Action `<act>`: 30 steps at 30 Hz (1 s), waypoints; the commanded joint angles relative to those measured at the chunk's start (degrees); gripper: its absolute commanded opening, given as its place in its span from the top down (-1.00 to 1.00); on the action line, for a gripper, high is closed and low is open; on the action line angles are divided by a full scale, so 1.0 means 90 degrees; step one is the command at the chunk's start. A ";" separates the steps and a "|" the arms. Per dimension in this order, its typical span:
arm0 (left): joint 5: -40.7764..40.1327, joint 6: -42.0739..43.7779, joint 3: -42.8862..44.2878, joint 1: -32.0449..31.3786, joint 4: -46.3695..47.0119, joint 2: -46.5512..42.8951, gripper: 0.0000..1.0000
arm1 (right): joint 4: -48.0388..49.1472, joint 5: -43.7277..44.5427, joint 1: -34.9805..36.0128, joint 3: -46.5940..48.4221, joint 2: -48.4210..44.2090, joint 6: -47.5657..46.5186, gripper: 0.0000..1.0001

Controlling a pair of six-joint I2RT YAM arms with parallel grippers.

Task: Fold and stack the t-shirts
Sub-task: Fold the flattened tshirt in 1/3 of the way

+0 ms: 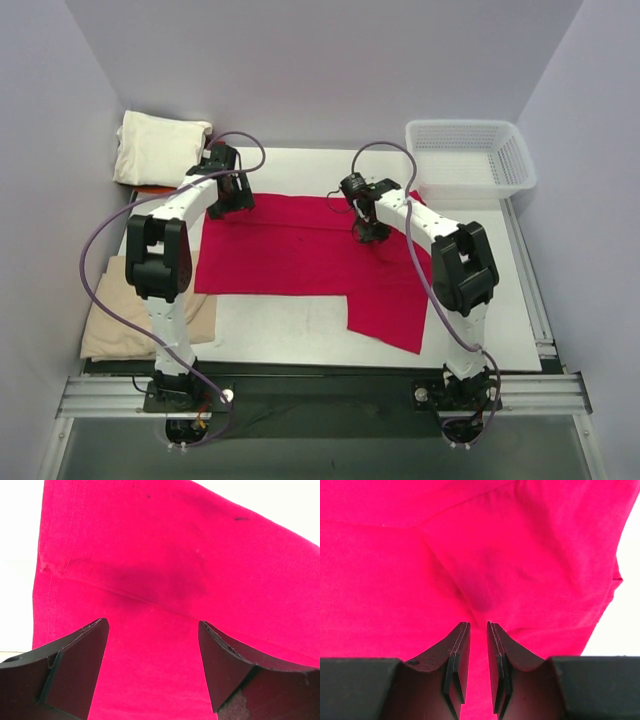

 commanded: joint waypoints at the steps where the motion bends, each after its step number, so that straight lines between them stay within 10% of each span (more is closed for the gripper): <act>1: 0.0021 0.0022 0.0001 0.0000 0.0146 -0.0257 -0.67 | -0.0084 0.0072 -0.0001 0.0069 0.0239 -0.0002 0.56; 22: 0.0069 -0.0017 0.0010 0.0049 0.0156 -0.0227 -0.67 | -0.0083 0.0306 -0.0234 0.0040 0.0513 0.0135 0.41; 30: 0.0060 -0.0027 0.0088 0.0059 0.0116 -0.0208 -0.67 | -0.0152 0.0374 -0.0459 -0.0117 0.0464 0.0194 0.67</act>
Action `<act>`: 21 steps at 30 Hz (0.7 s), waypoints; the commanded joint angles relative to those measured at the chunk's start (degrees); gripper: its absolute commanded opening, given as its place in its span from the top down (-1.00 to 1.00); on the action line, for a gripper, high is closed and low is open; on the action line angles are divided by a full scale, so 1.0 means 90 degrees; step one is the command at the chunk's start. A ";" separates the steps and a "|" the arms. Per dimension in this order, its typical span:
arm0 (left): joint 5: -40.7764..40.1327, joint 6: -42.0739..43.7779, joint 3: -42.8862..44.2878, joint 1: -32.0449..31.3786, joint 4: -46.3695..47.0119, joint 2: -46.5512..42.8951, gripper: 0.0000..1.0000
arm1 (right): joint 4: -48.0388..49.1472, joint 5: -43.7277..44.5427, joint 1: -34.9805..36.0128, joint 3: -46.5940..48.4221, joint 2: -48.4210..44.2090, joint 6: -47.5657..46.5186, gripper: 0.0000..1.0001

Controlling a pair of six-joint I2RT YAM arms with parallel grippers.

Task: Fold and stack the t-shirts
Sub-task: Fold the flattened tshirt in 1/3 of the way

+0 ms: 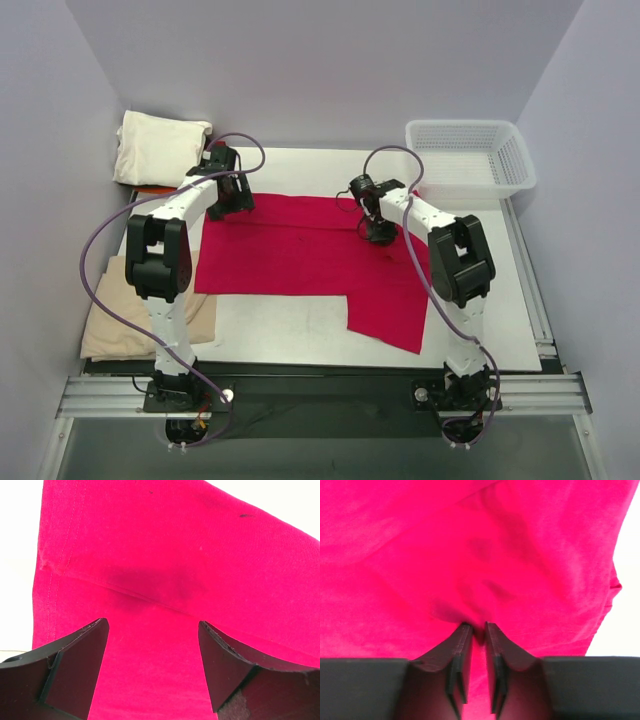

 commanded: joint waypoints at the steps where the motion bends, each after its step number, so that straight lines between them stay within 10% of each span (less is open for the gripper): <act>1: 0.0052 -0.0024 0.0151 0.0037 0.0104 -0.0208 -0.67 | -0.0293 0.0282 -0.0078 -0.0141 -0.0070 0.0082 0.72; 4: 0.0062 -0.0034 0.0161 0.0047 0.0124 -0.0188 -0.67 | -0.0293 0.0340 -0.0098 -0.0170 -0.0109 0.0072 0.99; 21: 0.0033 -0.0054 0.0230 0.0037 0.0046 -0.0169 -0.67 | -0.0371 0.0302 -0.0762 0.0991 0.0173 -0.0181 1.00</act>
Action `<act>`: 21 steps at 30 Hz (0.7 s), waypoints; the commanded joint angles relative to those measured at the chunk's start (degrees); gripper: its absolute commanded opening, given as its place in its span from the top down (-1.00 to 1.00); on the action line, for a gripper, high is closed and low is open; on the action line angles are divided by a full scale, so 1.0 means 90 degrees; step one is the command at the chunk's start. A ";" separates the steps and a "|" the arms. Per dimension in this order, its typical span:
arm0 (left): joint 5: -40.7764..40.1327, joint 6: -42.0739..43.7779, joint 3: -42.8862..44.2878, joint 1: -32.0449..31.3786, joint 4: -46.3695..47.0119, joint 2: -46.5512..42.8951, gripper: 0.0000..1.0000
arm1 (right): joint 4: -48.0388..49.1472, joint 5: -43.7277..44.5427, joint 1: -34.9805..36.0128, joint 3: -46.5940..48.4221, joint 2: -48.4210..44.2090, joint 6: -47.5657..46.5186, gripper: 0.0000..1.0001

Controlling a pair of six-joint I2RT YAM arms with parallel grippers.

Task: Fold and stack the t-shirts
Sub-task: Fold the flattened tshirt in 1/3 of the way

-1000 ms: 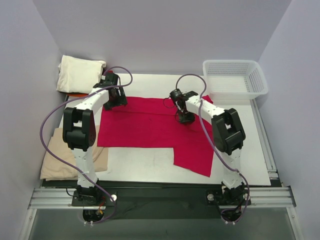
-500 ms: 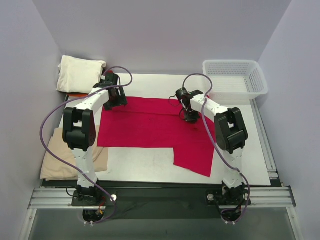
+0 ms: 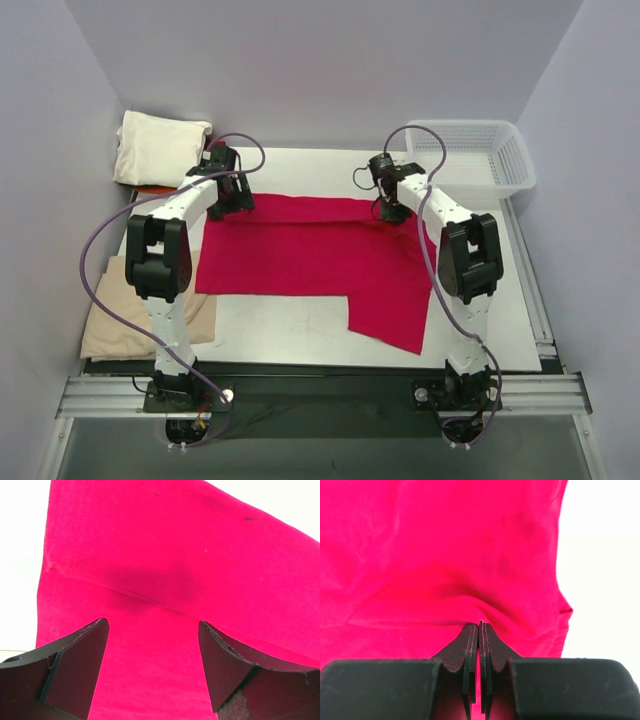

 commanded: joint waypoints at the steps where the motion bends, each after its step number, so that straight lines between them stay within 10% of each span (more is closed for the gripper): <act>1: 0.0021 -0.0058 0.0237 0.0037 0.0041 -0.0169 -0.67 | -0.0330 0.0212 -0.0123 0.0409 0.0258 -0.0148 1.00; 21: 0.0040 0.0000 0.0130 0.0037 0.0031 -0.0286 -0.67 | -0.0613 0.0358 -0.0484 0.2108 0.1314 -0.0470 0.42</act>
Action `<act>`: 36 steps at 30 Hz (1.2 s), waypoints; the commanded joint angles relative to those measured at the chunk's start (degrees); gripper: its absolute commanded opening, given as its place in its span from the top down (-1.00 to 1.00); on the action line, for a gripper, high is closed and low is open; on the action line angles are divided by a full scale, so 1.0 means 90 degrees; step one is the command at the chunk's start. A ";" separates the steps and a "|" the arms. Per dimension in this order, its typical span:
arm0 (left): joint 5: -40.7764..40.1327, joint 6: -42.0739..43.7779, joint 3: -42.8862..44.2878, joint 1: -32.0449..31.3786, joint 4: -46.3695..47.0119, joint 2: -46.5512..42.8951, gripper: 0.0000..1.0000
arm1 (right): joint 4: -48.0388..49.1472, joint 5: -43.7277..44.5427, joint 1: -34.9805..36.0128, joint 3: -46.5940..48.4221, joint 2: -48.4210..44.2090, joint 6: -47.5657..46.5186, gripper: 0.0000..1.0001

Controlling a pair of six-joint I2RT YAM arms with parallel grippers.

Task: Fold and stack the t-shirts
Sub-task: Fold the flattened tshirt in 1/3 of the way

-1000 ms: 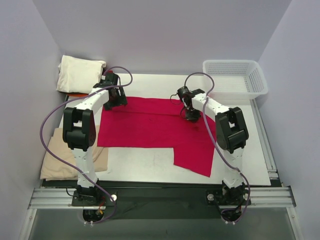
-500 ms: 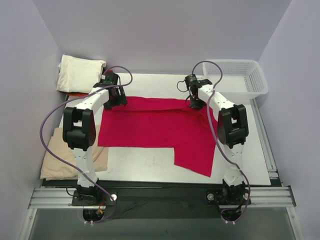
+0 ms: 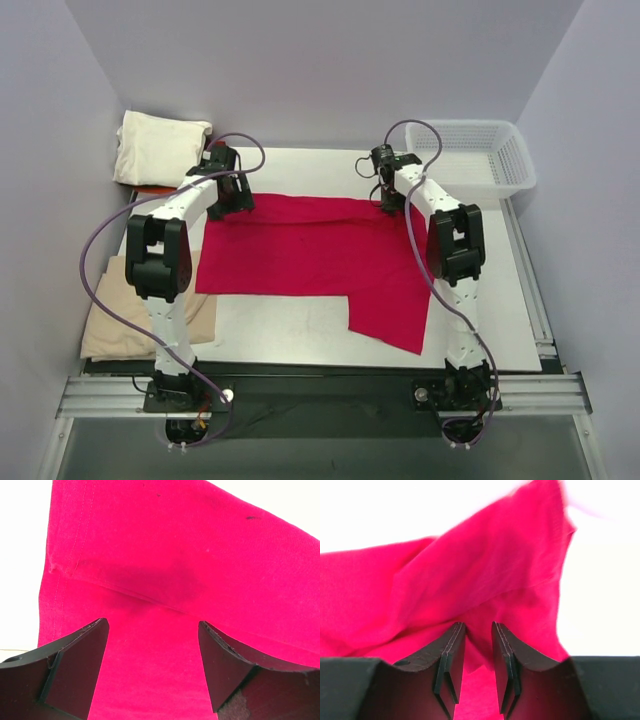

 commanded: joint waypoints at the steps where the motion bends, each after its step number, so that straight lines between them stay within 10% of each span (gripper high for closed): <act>1: 0.0047 -0.0002 0.0105 0.0037 0.0065 -0.0286 -0.67 | -0.0326 0.0384 -0.0084 0.0267 -0.0269 -0.0106 0.42; 36: 0.0067 -0.0071 0.0125 0.0037 0.0133 -0.0110 -0.67 | -0.0141 0.0034 0.0854 -0.1949 -0.1598 0.0265 0.42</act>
